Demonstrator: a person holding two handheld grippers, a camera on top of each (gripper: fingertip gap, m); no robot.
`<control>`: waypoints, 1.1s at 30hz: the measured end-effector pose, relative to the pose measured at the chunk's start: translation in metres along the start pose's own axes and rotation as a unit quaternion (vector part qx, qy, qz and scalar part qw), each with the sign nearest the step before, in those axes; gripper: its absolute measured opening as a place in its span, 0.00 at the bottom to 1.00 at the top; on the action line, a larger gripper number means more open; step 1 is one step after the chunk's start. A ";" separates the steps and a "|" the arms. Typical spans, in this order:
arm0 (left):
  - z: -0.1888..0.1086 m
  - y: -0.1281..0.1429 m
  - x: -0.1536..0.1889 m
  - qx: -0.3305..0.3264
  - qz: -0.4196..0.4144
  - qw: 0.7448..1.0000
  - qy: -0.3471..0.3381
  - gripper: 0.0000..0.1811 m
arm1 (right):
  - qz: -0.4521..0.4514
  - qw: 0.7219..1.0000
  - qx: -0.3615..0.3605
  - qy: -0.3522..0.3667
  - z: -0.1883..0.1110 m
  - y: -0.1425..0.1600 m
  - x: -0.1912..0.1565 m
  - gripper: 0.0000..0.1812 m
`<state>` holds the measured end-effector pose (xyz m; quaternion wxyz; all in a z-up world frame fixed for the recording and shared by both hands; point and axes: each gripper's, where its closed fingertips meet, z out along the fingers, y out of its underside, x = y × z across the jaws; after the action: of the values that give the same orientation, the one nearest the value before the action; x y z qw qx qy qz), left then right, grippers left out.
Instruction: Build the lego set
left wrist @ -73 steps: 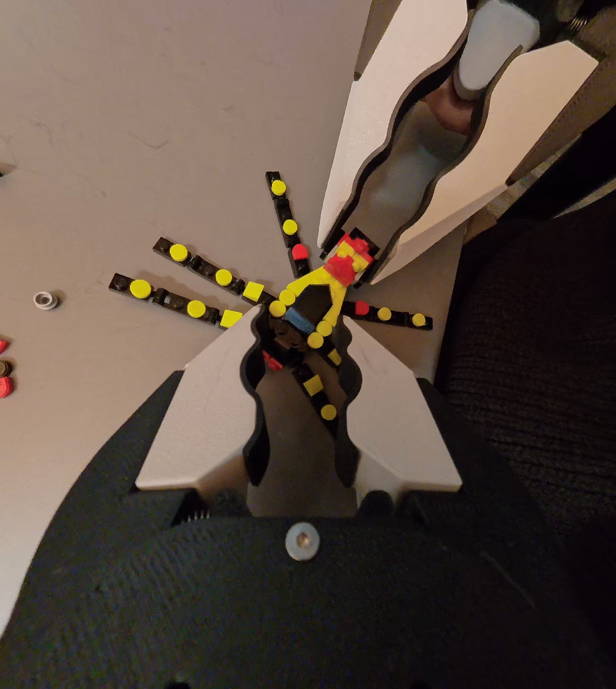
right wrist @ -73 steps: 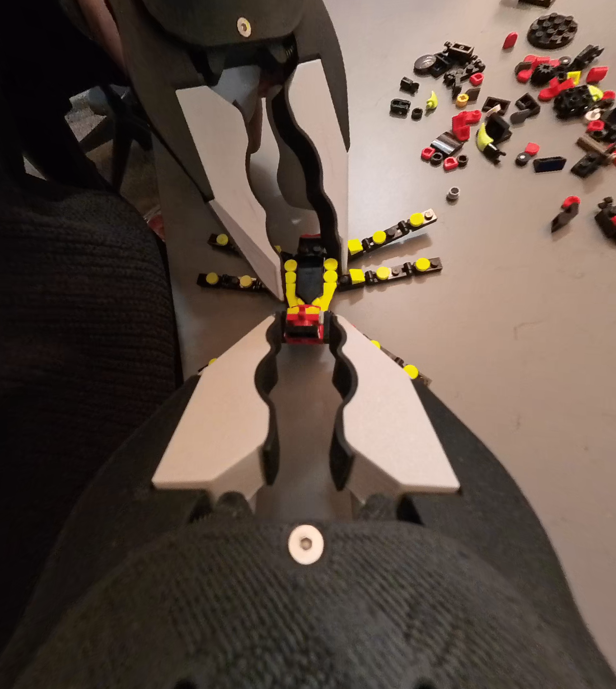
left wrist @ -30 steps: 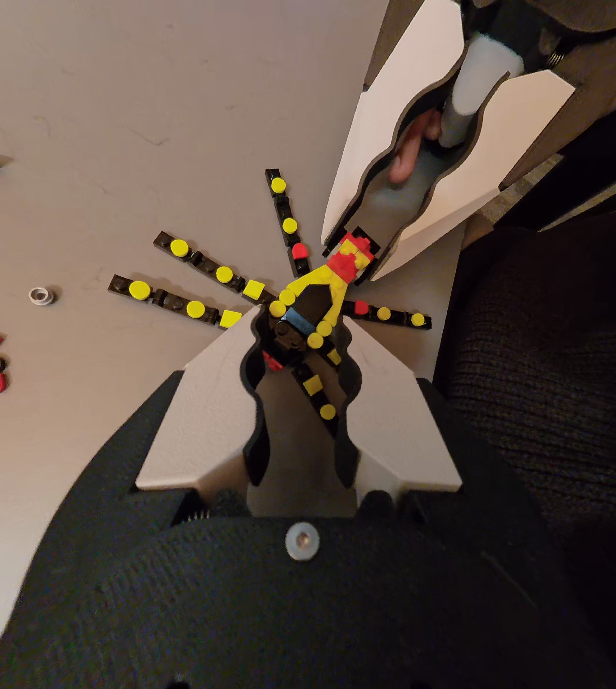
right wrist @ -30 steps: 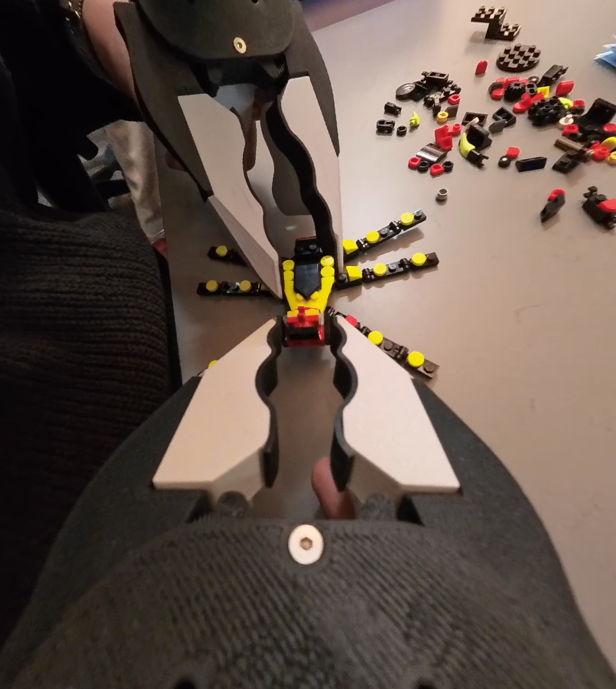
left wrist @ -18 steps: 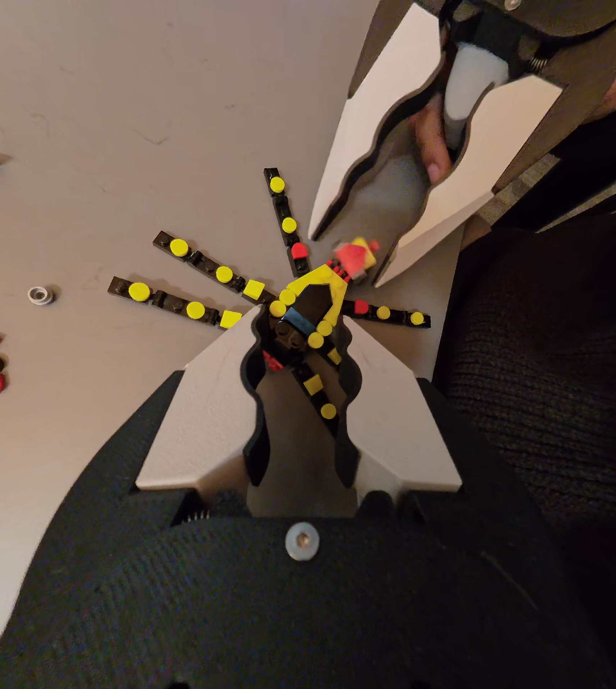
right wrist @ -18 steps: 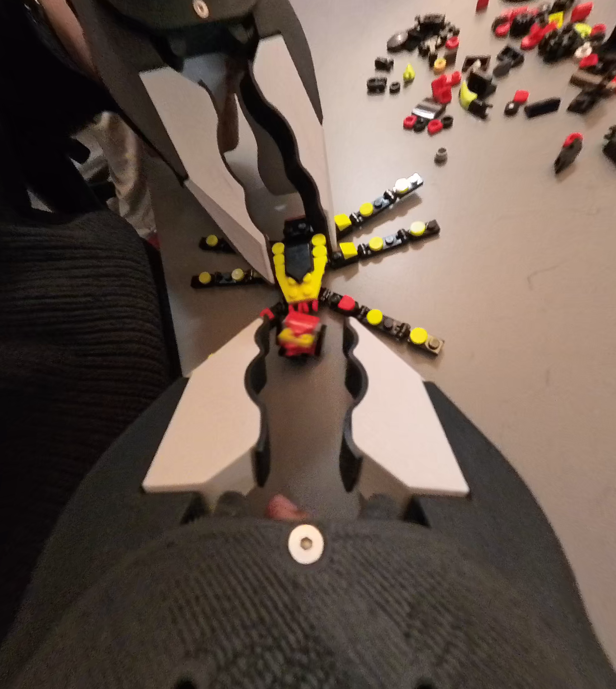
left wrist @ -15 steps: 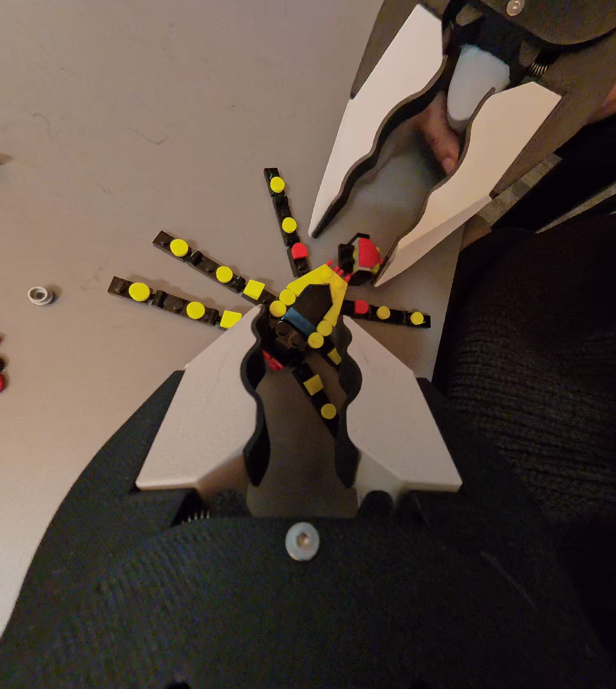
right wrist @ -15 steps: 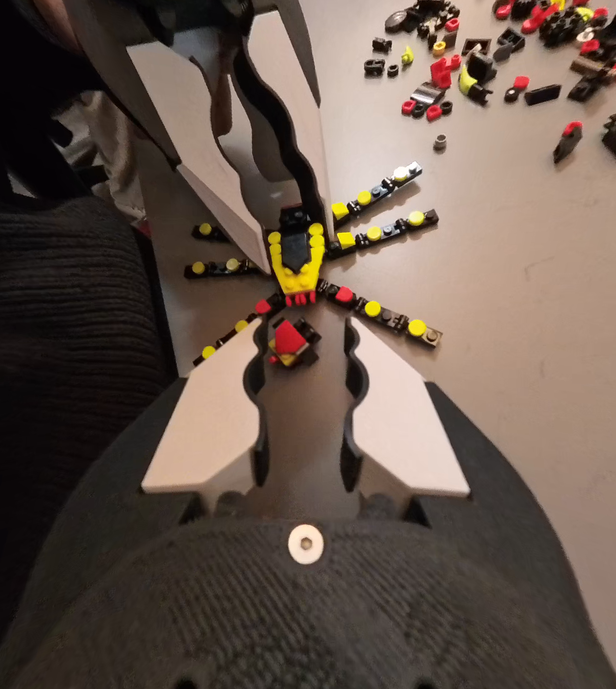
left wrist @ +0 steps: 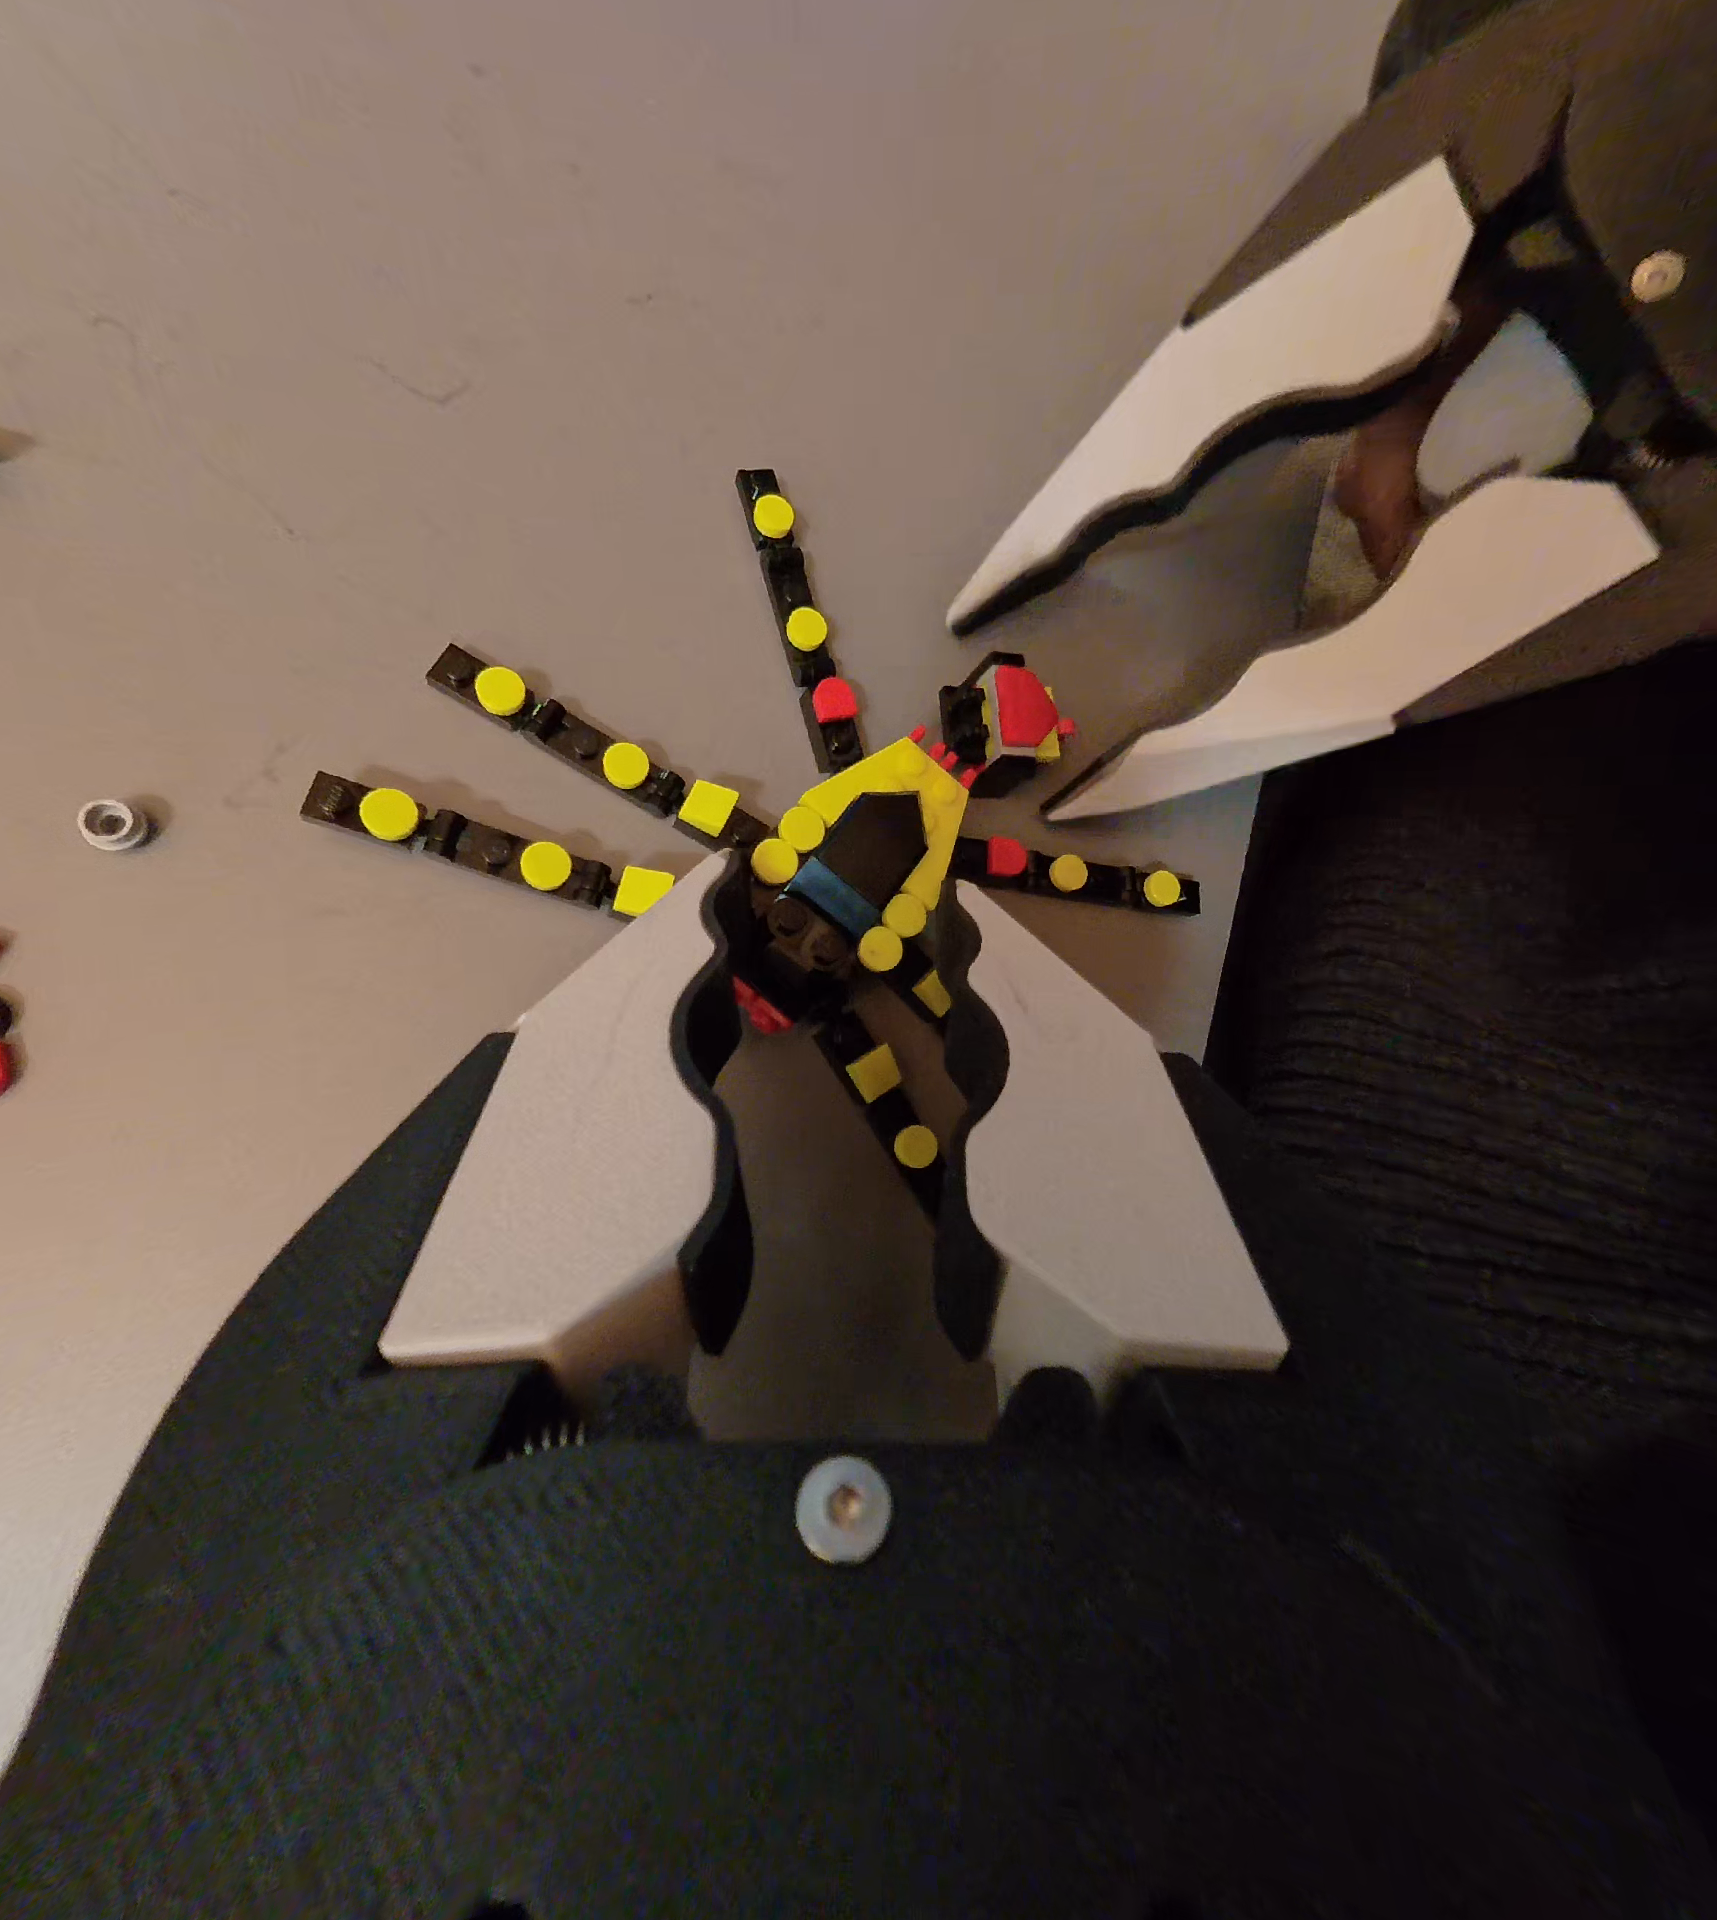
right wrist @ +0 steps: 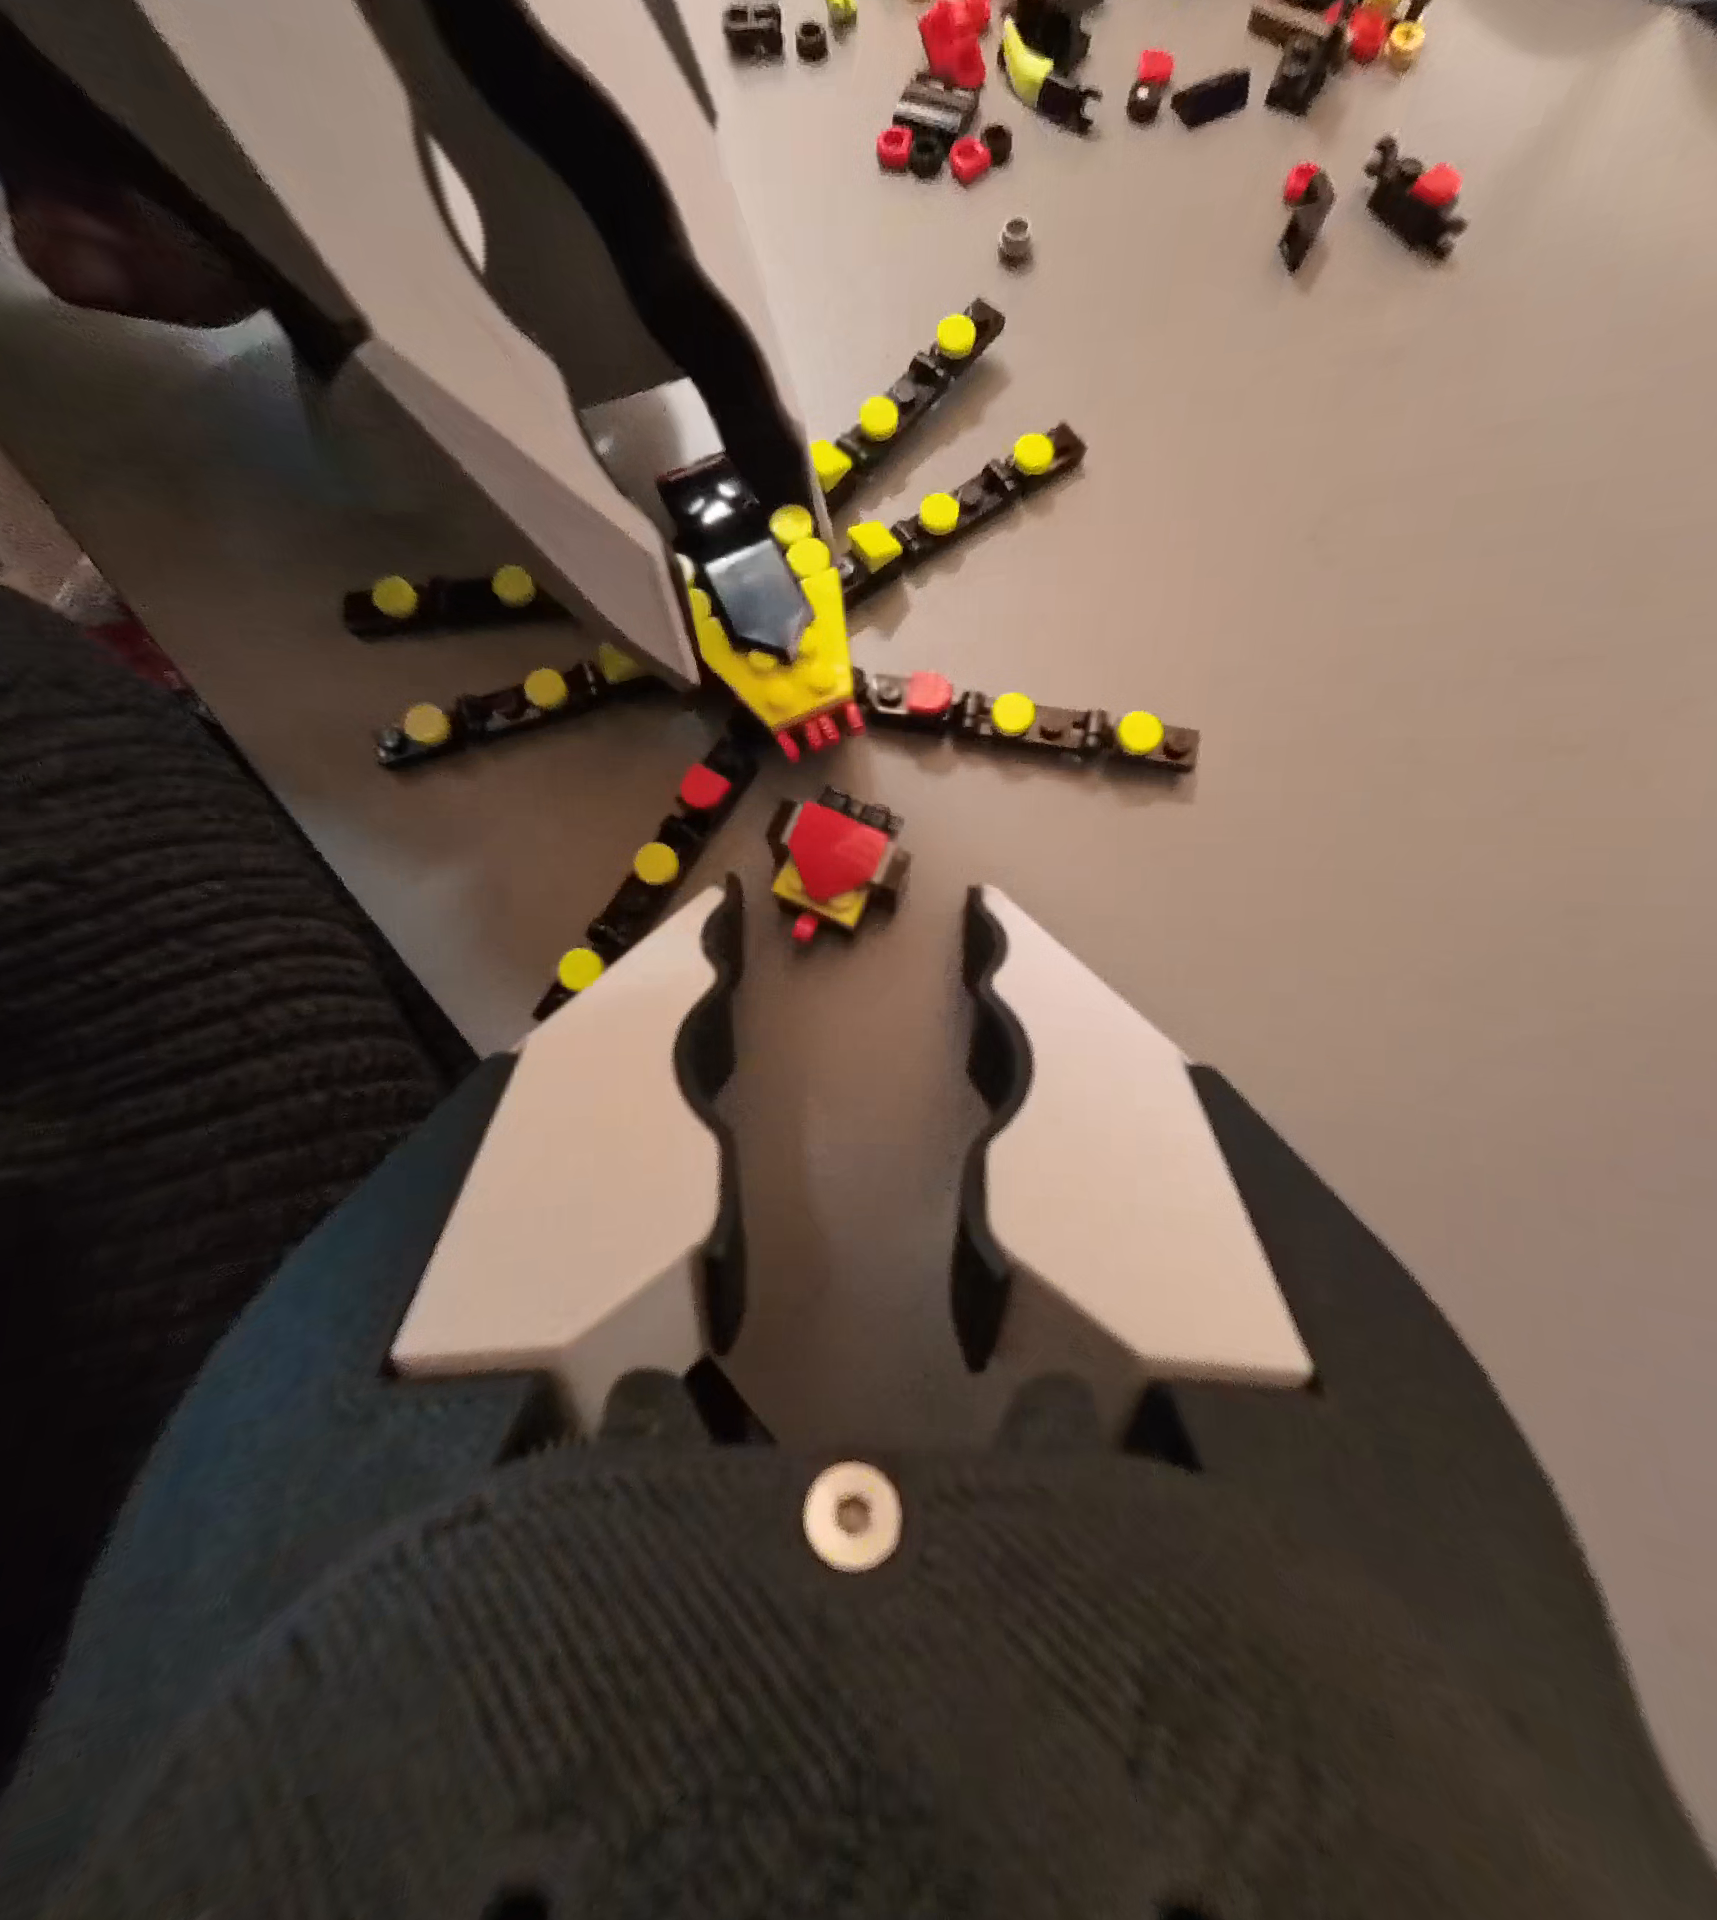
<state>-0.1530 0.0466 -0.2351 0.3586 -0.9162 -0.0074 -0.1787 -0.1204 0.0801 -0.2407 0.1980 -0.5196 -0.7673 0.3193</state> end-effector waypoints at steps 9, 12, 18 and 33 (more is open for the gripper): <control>0.000 0.000 0.000 0.002 -0.002 1.000 -0.001 0.19 | 0.001 1.000 0.023 0.009 -0.001 0.001 0.014 0.12; 0.000 -0.001 0.000 0.003 -0.003 1.000 -0.001 0.19 | 0.027 0.999 0.045 -0.012 -0.001 -0.002 0.012 0.18; 0.001 -0.001 0.000 0.004 -0.004 1.000 0.000 0.19 | 0.057 0.996 0.066 -0.032 -0.001 -0.004 0.011 0.14; 0.000 0.000 0.000 0.004 0.018 1.000 0.006 0.19 | -0.097 0.993 0.008 -0.062 0.005 -0.009 -0.009 0.14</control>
<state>-0.1532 0.0470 -0.2354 0.3652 -0.9137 0.0103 -0.1779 -0.1263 0.0682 -0.2376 0.1841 -0.4204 -0.8223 0.3364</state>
